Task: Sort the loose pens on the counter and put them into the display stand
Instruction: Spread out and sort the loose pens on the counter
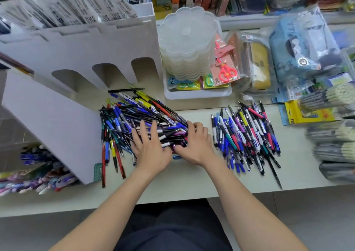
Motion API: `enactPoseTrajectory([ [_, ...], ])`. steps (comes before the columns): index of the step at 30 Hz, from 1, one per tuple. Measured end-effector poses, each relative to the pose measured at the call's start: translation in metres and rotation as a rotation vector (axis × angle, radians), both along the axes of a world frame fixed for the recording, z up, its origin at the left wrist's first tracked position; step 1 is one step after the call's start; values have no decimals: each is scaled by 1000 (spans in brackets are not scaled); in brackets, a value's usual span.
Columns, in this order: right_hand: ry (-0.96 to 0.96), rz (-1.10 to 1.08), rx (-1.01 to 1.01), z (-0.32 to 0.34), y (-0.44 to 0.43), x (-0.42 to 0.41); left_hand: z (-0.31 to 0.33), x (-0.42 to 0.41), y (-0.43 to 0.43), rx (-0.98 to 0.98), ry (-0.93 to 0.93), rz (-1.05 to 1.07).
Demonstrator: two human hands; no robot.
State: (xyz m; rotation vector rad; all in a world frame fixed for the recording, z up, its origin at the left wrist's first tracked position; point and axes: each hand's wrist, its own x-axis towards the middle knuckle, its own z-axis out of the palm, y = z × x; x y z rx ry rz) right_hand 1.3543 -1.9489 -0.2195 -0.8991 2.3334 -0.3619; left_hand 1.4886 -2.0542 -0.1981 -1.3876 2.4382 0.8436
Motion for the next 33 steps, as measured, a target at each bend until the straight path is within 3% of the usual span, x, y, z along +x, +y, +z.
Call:
enactPoseTrajectory([
  [2,-6,14,6,-3,6,8,-5,13,8,55,10,-61],
  [9,114,156,52,-16,16,16,-13,32,12,-20,1,-245],
  [17,344,172,40,-25,33,30,-8,30,25,-297,-115,-384],
  [23,461,201,37,-29,50,29,-9,7,16,-381,-197,-663],
  [33,576,130,16,-44,82,15,-21,7,7,-404,-367,-613],
])
